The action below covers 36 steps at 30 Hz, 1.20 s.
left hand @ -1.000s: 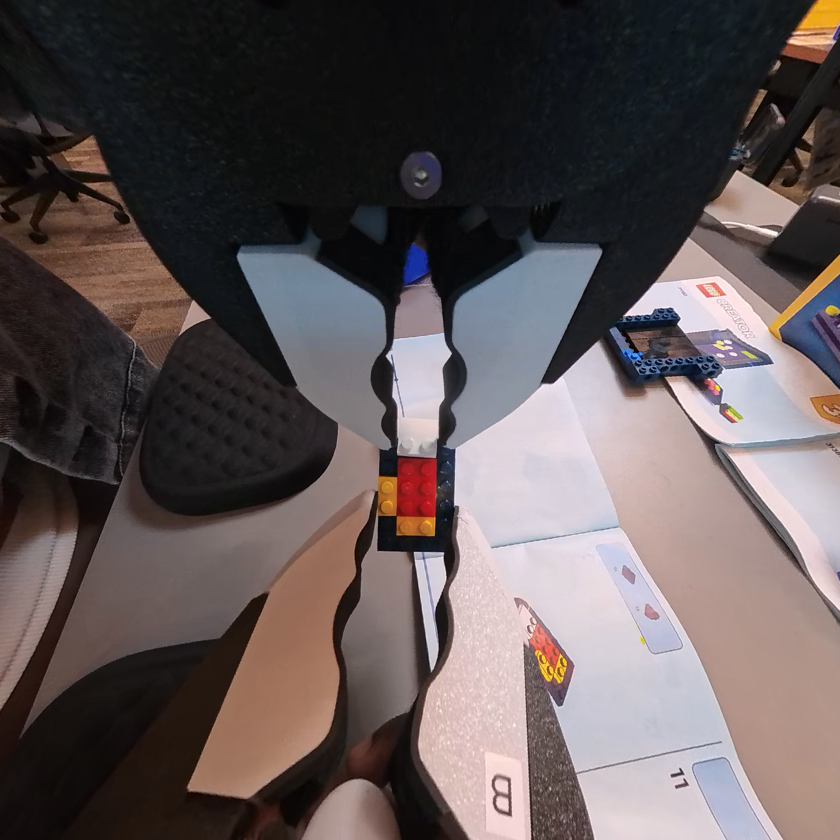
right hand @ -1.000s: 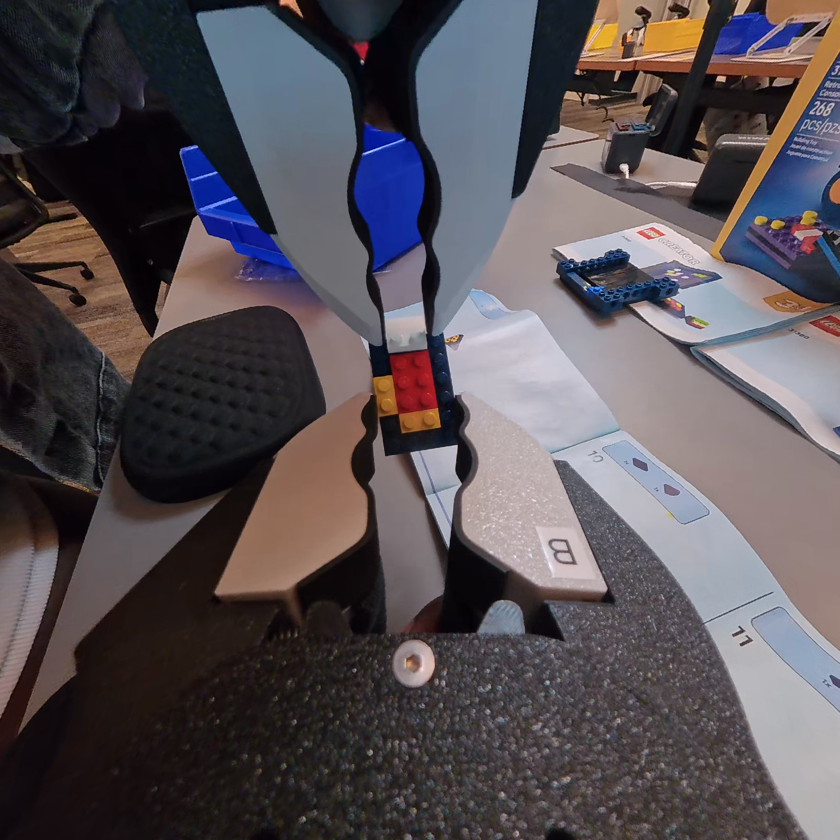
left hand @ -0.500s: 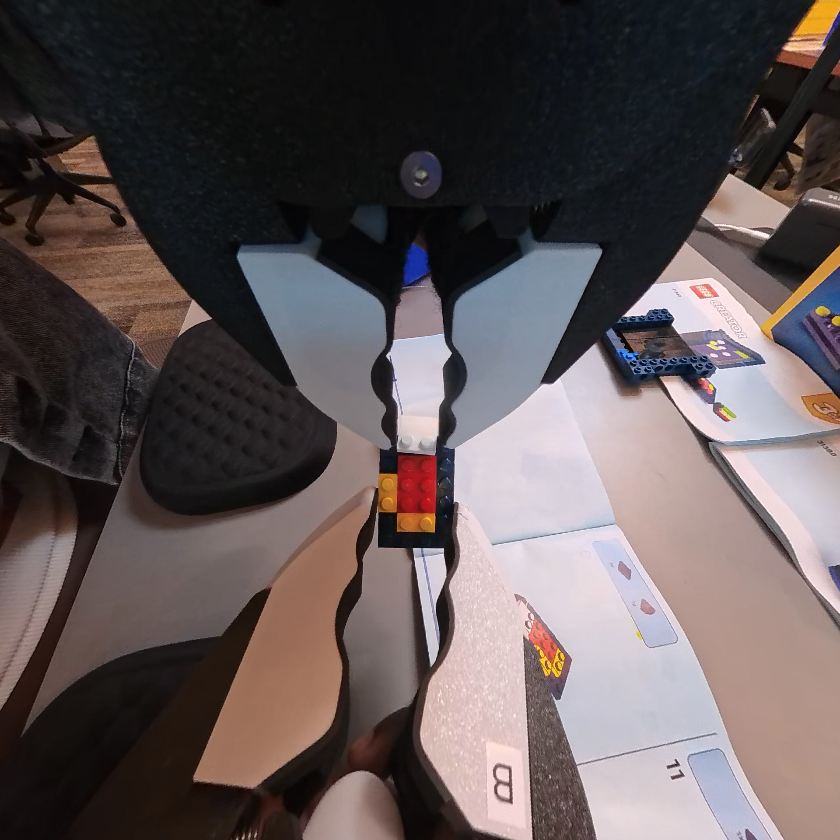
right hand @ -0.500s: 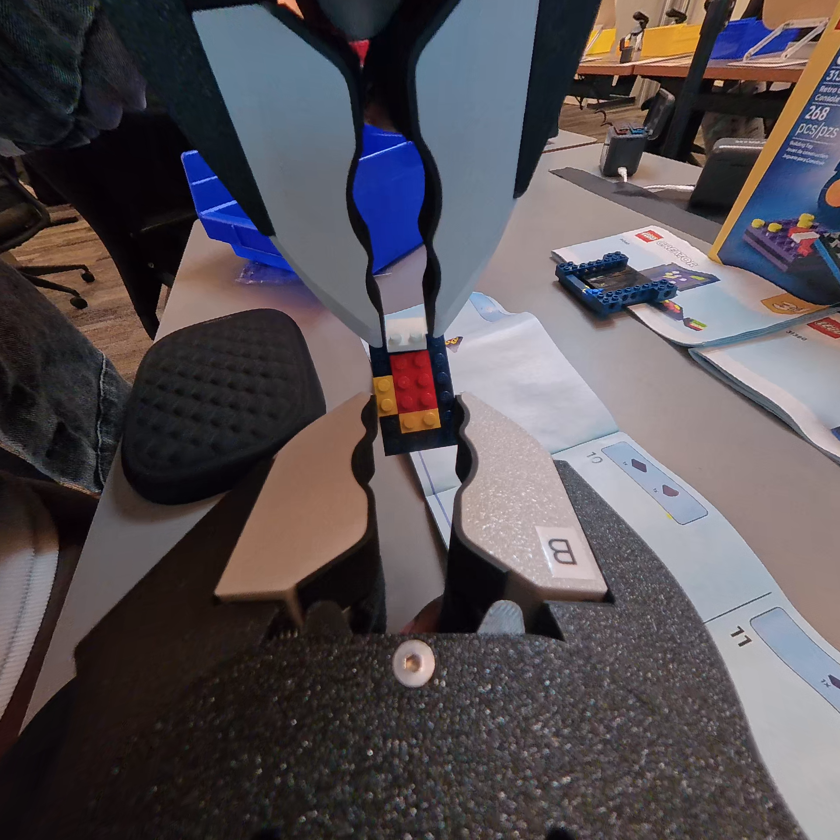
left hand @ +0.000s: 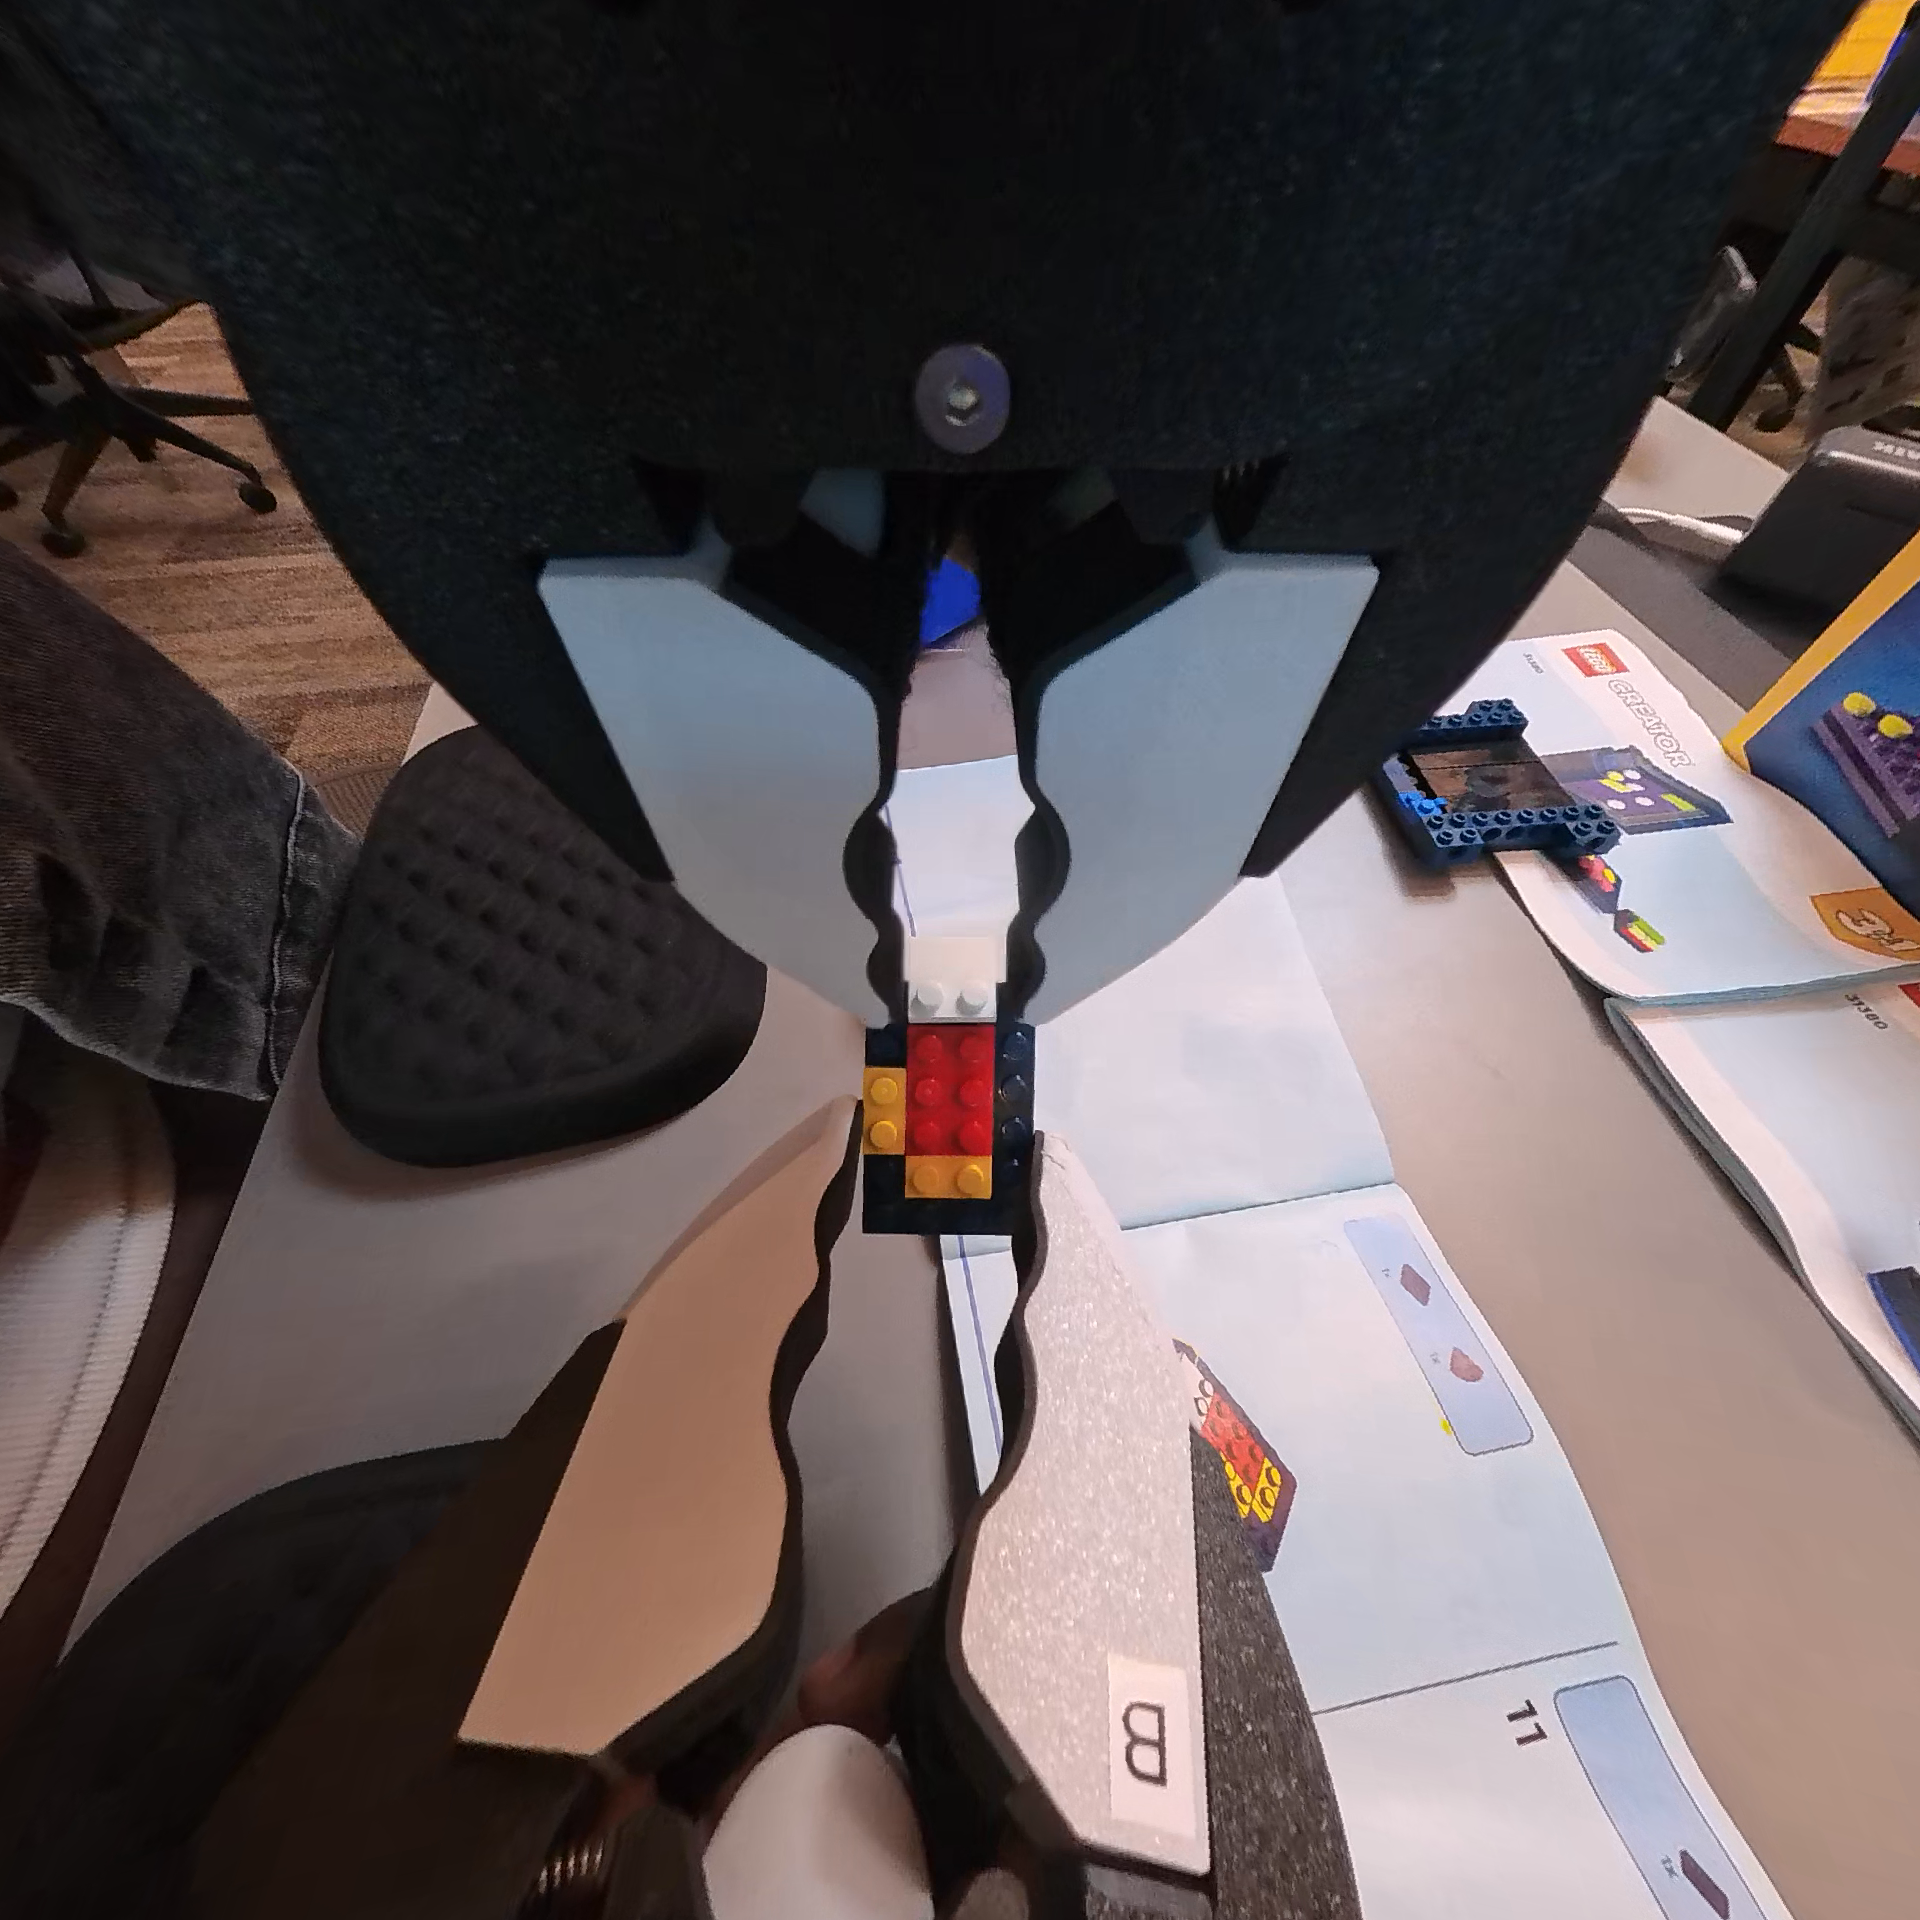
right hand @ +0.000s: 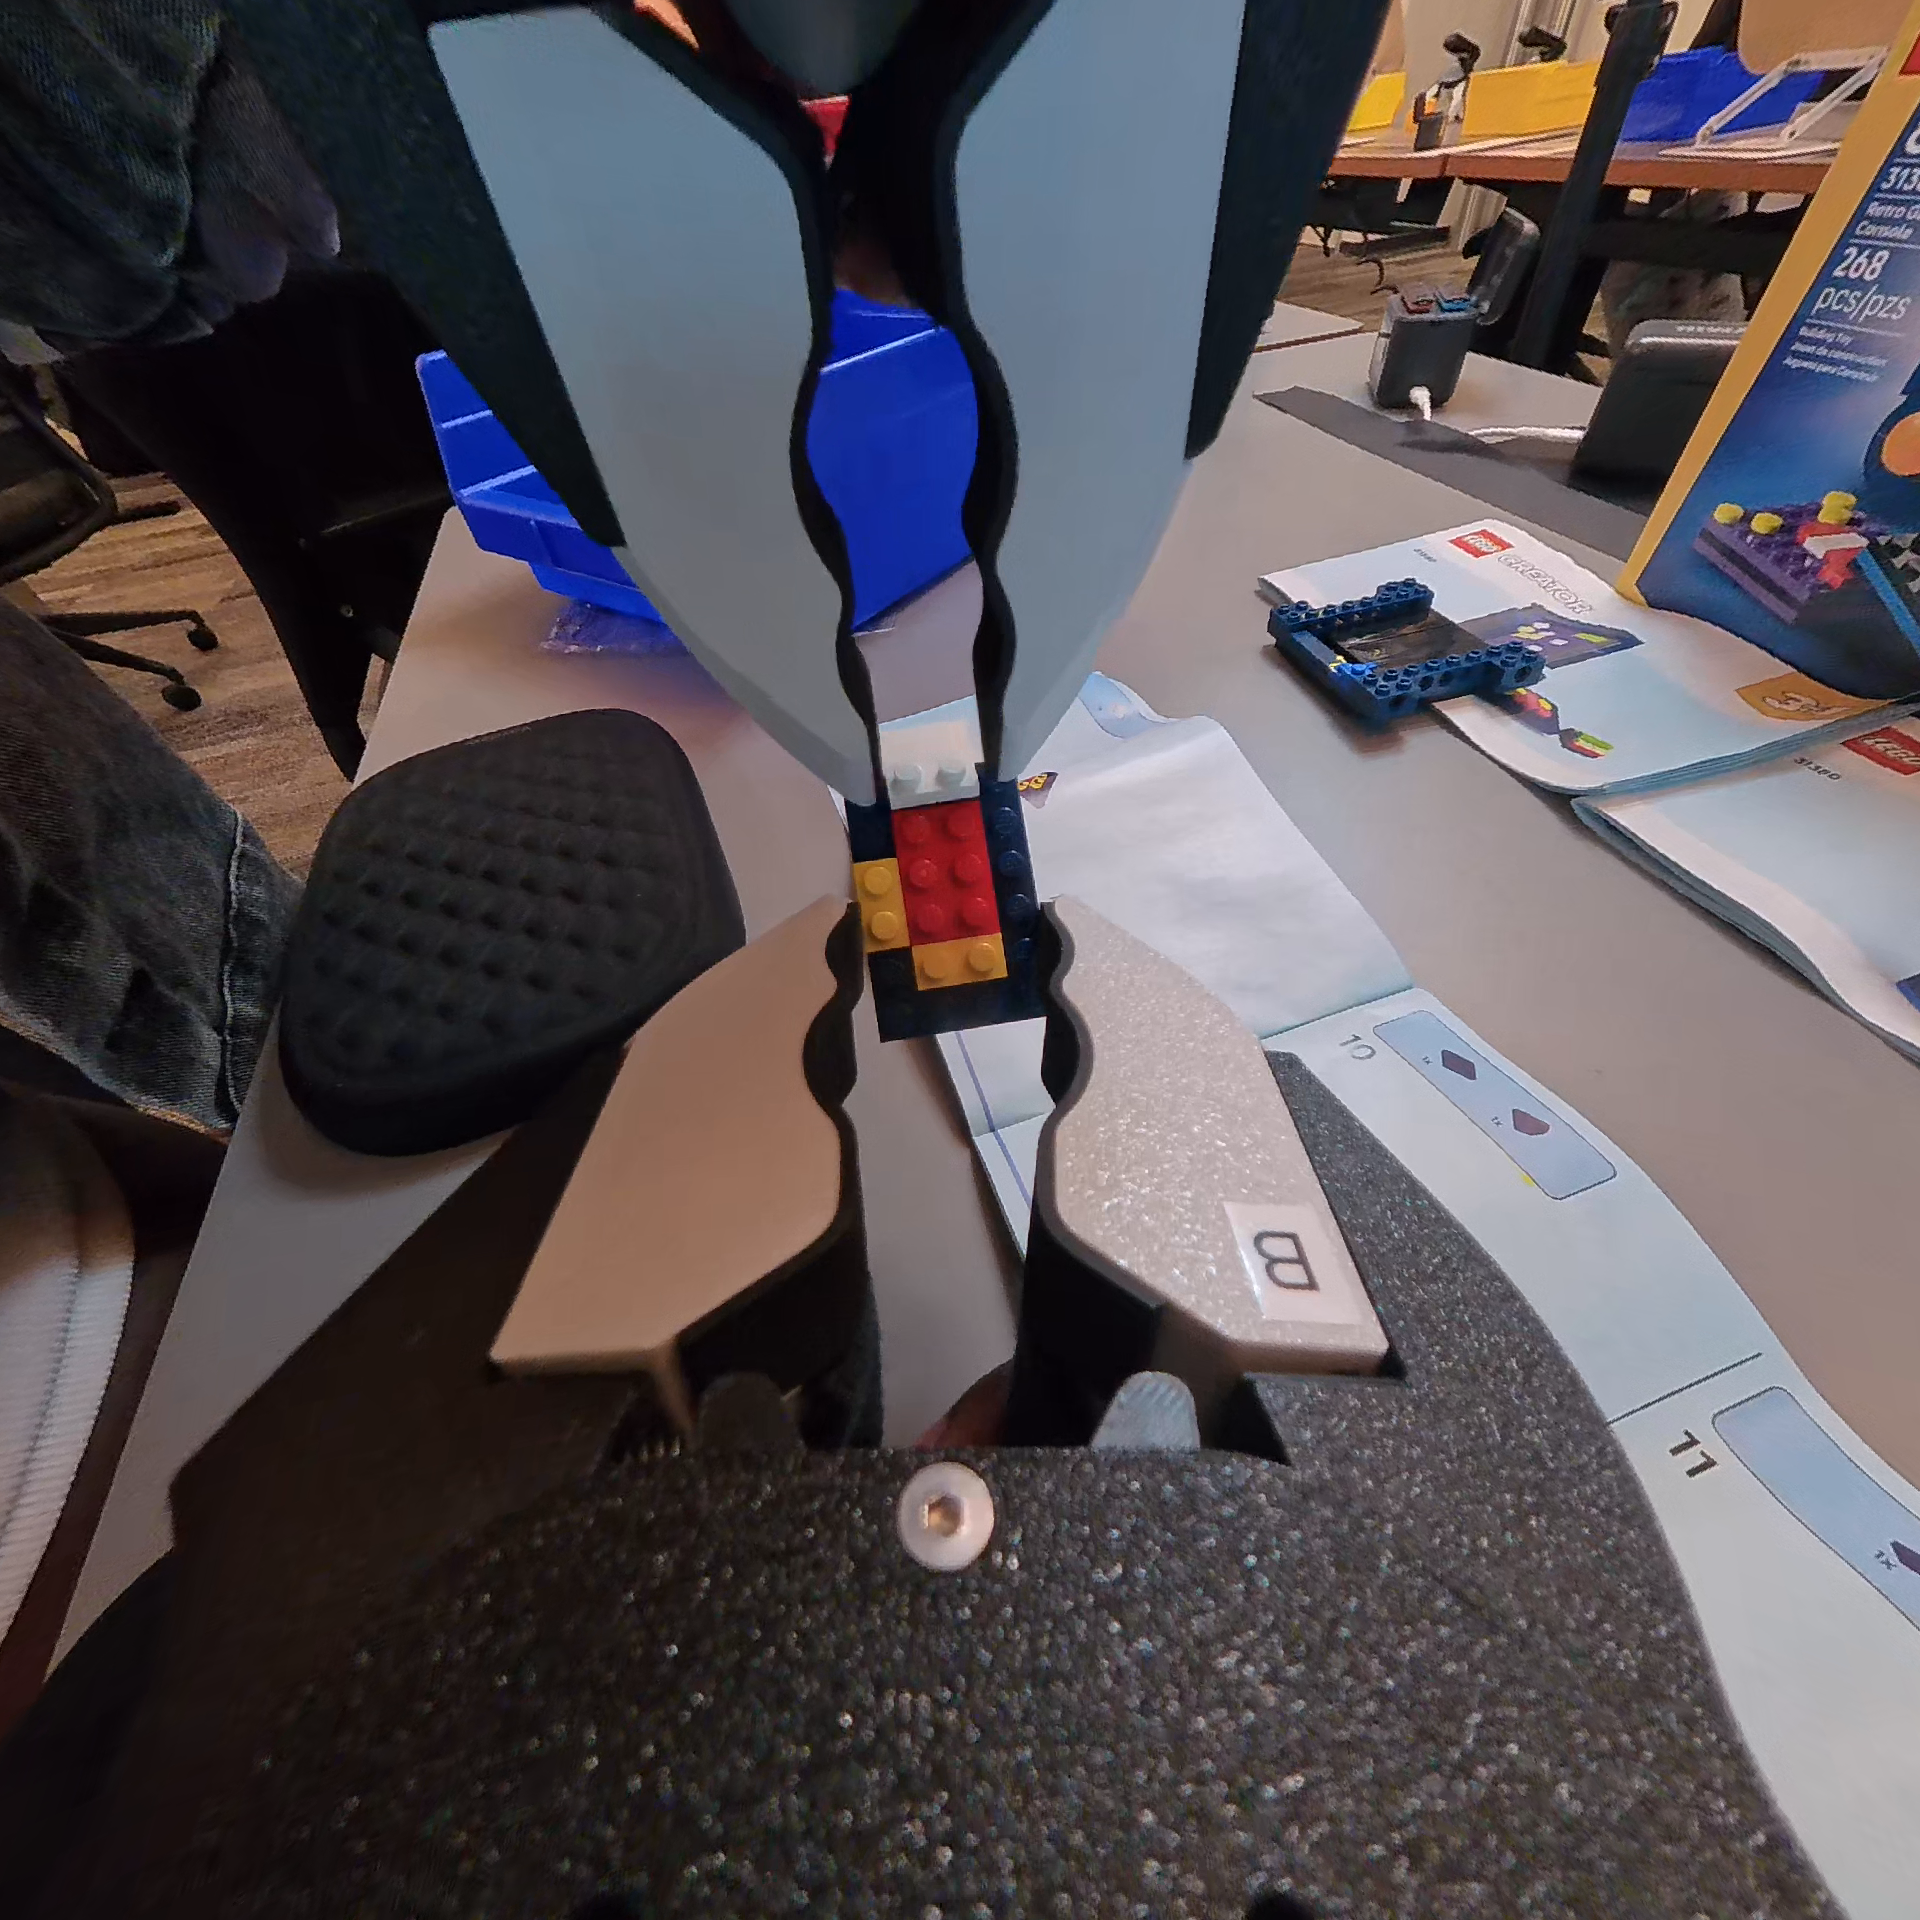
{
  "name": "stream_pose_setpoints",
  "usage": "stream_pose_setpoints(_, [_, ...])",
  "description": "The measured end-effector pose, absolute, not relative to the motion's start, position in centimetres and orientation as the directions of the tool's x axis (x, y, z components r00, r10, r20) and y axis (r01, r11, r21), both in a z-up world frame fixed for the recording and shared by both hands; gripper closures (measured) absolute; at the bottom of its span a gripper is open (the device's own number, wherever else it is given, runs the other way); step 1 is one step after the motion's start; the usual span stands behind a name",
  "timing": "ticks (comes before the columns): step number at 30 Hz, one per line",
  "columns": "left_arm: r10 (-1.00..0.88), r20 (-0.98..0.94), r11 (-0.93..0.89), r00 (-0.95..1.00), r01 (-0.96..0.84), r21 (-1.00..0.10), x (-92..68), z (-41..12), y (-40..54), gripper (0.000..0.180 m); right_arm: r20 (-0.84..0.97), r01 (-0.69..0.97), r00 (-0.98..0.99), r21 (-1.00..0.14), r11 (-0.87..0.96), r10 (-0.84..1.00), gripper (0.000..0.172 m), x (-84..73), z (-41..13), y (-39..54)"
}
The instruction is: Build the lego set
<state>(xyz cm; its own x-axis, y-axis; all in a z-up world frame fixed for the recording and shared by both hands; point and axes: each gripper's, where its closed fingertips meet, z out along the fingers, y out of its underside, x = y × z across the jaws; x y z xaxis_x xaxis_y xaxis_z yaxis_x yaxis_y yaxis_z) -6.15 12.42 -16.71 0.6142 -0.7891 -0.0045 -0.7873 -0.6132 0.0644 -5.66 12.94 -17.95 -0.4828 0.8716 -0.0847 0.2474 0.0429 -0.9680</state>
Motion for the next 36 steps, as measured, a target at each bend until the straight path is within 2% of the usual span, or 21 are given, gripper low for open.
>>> stream_pose_setpoints(8, [-0.792, -0.011, -0.611, 0.611, -0.791, 0.039, -5.8, -16.2, 12.6, 0.155, -0.086, 0.245, -0.480, -0.969, 0.040, 0.873, 0.139, -5.7, -17.9, 13.0])
stream_pose_setpoints(10, [-0.785, -0.050, -0.618, 0.618, -0.786, -0.015, -5.7, -15.4, 13.2, 0.151, -0.086, 0.244, -0.478, -0.969, 0.038, 0.874, 0.139, -5.7, -17.9, 13.1])
stream_pose_setpoints(12, [-0.744, -0.096, -0.645, 0.661, -0.749, -0.150, -5.5, -13.6, 14.5, 0.142, -0.089, 0.243, -0.476, -0.969, 0.033, 0.875, 0.140, -5.7, -17.8, 13.1])
stream_pose_setpoints(15, [-0.594, -0.130, -0.674, 0.794, -0.579, -0.458, -6.1, -9.9, 17.1, 0.127, -0.089, 0.237, -0.471, -0.971, 0.030, 0.877, 0.140, -5.7, -17.7, 13.3])
stream_pose_setpoints(17, [-0.464, -0.029, -0.664, 0.885, -0.369, -0.650, -7.1, -7.8, 17.8, 0.123, -0.087, 0.234, -0.470, -0.972, 0.029, 0.879, 0.140, -5.7, -17.7, 13.3])
stream_pose_setpoints(19, [-0.342, 0.171, -0.665, 0.924, -0.110, -0.739, -8.4, -7.2, 17.2, 0.121, -0.085, 0.230, -0.467, -0.973, 0.028, 0.880, 0.140, -5.7, -17.6, 13.3])
stream_pose_setpoints(20, [-0.283, 0.279, -0.667, 0.918, 0.021, -0.745, -9.2, -7.5, 16.7, 0.121, -0.084, 0.228, -0.465, -0.973, 0.028, 0.881, 0.140, -5.7, -17.5, 13.4])
stream_pose_setpoints(22, [-0.166, 0.497, -0.676, 0.852, 0.269, -0.687, -10.2, -9.1, 15.4, 0.121, -0.084, 0.225, -0.463, -0.974, 0.025, 0.882, 0.140, -5.7, -17.5, 13.4])
stream_pose_setpoints(24, [-0.058, 0.662, -0.676, 0.747, 0.458, -0.577, -10.6, -11.4, 14.0, 0.124, -0.081, 0.223, -0.460, -0.974, 0.027, 0.884, 0.140, -5.7, -17.5, 13.5])
stream_pose_setpoints(26, [0.013, 0.769, -0.686, 0.639, 0.565, -0.458, -10.0, -13.6, 12.9, 0.129, -0.078, 0.222, -0.458, -0.975, 0.029, 0.885, 0.140, -5.7, -17.5, 13.5])
stream_pose_setpoints(30, [0.037, 0.892, -0.711, 0.451, 0.639, -0.293, -7.2, -15.2, 12.5, 0.138, -0.075, 0.224, -0.457, -0.974, 0.033, 0.886, 0.140, -5.8, -17.5, 13.5])
stream_pose_setpoints(36, [-0.001, 0.881, -0.738, 0.472, 0.594, -0.320, -6.4, -15.3, 13.2, 0.148, -0.076, 0.229, -0.455, -0.973, 0.034, 0.887, 0.140, -5.8, -17.6, 13.5])
